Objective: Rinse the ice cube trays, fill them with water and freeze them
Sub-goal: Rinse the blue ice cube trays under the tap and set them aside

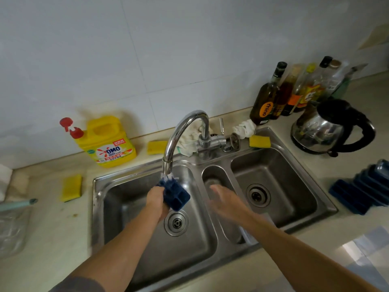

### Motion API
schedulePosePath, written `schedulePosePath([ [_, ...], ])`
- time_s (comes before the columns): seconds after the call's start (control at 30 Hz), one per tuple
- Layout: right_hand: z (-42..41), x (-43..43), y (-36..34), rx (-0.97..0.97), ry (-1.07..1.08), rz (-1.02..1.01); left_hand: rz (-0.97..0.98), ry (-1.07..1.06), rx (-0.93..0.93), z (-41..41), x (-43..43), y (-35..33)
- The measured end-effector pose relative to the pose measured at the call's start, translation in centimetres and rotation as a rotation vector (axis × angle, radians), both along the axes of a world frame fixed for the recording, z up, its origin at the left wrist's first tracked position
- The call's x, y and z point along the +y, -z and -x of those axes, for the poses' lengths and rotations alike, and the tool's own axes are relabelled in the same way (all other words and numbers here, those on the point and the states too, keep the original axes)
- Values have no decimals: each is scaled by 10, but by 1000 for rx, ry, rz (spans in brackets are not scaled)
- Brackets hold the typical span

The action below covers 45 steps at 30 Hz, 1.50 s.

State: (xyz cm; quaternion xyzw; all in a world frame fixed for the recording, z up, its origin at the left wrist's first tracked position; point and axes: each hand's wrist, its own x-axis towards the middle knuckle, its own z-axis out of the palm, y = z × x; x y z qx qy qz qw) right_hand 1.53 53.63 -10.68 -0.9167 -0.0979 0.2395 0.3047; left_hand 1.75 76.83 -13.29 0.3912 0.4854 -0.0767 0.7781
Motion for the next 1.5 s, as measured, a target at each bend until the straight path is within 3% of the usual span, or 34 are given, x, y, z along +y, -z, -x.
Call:
schedulePosePath([
  [0.2,-4,84,-8,319,236,-346,156,-18,-21,-8,6,5],
  [0.3,-5,102,-6,373,338,-412,148,3,-28,-8,10,9],
  [0.57,-38,110,5,254,501,-348,-464,649,-186,-9,45,19],
  [0.7,-48,118,11,271,488,-356,-657,772,-237,-6,45,12],
  [0.83,-46,124,17,318,520,-386,-735,672,-211,-1,38,8],
  [1.03,-42,141,15,387,400,-552,-483,343,-84,-5,51,12],
  [1.17,-43,137,11,260,316,-474,-361,359,-165,-8,48,9],
  [1.33,-44,133,9,176,334,-440,-425,455,-230,-6,36,17],
  [1.5,-35,139,13,320,331,-459,-404,280,-93,-16,37,22],
])
